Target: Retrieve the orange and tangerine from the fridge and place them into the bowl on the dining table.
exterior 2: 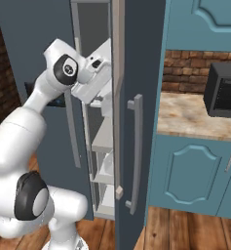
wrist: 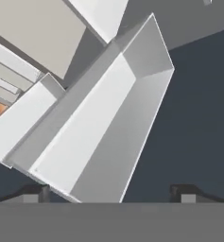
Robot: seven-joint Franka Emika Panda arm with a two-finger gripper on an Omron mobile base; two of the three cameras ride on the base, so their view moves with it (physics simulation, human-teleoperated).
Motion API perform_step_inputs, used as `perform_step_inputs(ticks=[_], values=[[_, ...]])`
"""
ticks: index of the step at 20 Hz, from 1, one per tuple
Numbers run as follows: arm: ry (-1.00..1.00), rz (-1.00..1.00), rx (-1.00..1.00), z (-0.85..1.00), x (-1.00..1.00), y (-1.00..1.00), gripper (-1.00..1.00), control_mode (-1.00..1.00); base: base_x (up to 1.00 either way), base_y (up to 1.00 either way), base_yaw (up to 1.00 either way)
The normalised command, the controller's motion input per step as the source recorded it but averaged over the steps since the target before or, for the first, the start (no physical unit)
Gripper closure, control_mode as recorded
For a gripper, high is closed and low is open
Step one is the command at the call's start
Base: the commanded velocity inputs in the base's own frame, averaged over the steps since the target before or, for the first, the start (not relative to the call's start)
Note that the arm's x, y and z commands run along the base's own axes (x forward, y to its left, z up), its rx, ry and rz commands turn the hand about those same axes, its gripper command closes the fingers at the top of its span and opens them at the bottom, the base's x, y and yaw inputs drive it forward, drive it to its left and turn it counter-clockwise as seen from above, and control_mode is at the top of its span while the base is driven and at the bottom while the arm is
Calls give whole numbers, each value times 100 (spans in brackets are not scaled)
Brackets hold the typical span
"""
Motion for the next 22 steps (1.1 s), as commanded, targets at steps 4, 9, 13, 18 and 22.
perform_step_inputs(ticks=[4, 9, 13, 18, 22], values=[[9, -6, 0, -7, 20, -72, -100, -100, 0, 0, 0], [5, -8, 0, -10, 1, -88, -100, -100, 0, 0, 0], [0, -10, 0, -6, -3, -93, -100, -100, 0, 0, 0], [-4, -5, -1, 9, -40, -43, -100, -100, 0, 0, 0], [-13, 0, -11, 58, -74, 44, -100, -100, 0, 0, 0]])
